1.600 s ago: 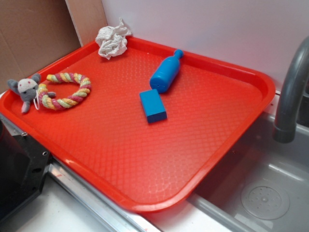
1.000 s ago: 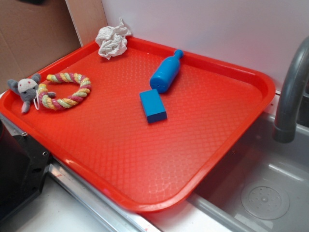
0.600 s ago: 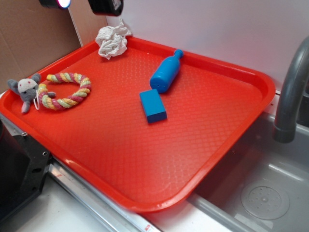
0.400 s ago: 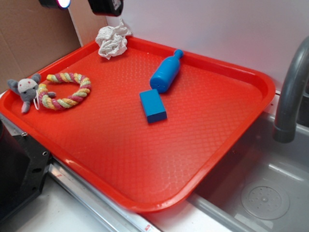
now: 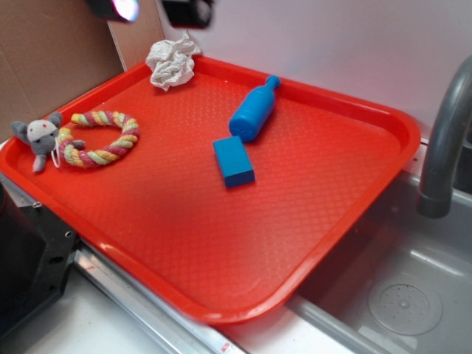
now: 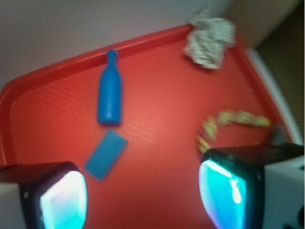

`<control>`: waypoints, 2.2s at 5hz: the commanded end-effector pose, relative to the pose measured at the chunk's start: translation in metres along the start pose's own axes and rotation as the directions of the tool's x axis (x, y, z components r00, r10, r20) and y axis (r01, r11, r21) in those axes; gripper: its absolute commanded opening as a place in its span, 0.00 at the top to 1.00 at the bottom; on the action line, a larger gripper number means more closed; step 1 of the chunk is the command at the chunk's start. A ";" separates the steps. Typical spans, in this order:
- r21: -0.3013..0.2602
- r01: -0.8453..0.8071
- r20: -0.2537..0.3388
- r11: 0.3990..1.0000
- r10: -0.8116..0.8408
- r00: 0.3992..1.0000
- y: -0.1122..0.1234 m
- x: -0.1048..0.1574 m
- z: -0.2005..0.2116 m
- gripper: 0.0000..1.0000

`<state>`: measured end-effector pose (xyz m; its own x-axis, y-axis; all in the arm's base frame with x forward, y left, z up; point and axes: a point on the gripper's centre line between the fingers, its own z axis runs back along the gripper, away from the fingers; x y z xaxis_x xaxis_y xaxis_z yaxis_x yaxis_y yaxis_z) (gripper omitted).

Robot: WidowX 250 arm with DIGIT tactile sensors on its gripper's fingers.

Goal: Grab the blue bottle.

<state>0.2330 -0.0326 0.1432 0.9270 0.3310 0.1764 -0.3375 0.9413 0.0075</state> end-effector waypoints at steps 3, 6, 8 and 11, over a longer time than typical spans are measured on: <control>-0.130 0.080 0.000 0.988 -0.080 0.997 -0.042 0.063 -0.086 0.00; 0.022 0.021 -0.140 1.000 -0.017 0.990 -0.028 0.053 -0.131 0.00; -0.038 0.041 -0.070 0.998 -0.044 0.997 -0.007 0.008 -0.054 1.00; -0.204 0.117 0.072 0.972 -0.104 0.992 0.027 -0.019 0.098 1.00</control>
<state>0.1900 -0.0252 0.2259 0.9523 0.2312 0.1993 -0.2010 0.9663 -0.1607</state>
